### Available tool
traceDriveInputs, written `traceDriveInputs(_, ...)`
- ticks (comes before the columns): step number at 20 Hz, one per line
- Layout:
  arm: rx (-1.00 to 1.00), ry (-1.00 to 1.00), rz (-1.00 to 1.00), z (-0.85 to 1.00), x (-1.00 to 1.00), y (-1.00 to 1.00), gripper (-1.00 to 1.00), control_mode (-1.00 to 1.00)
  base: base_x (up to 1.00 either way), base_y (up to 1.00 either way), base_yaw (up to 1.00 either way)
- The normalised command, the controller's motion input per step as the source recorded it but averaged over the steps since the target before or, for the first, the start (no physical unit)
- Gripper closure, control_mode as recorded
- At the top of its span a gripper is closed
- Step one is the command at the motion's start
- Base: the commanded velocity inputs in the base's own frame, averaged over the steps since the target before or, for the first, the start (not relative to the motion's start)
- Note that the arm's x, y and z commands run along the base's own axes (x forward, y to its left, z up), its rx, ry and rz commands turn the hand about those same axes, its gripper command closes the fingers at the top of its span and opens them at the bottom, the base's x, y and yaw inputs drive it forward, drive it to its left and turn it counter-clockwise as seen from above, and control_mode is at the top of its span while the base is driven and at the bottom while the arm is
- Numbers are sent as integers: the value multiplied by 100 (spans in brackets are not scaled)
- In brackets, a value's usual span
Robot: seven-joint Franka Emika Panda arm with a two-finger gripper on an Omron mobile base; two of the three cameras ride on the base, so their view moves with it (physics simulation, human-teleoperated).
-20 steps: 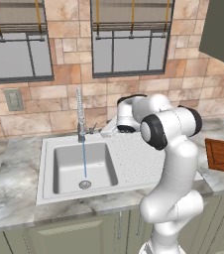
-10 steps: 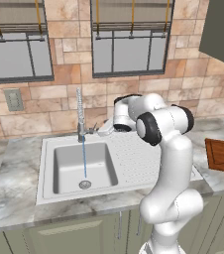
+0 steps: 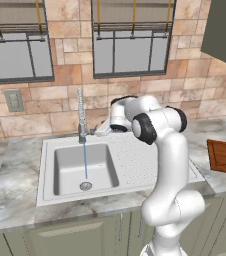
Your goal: Pick the pear from the sink and place it on the cutting board to airdry. Then turn off the sink faucet.
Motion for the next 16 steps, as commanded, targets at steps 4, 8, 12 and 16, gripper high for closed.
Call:
traceDriveInputs(4,0,0,0,-17,33,1,-100,-100,0,0,0)
traceDriveInputs(8,0,0,0,-15,32,2,-100,-100,0,0,0)
traceDriveInputs(12,0,0,0,-12,36,13,-100,-100,0,0,0)
traceDriveInputs(16,0,0,0,-5,34,22,-100,-100,0,0,0)
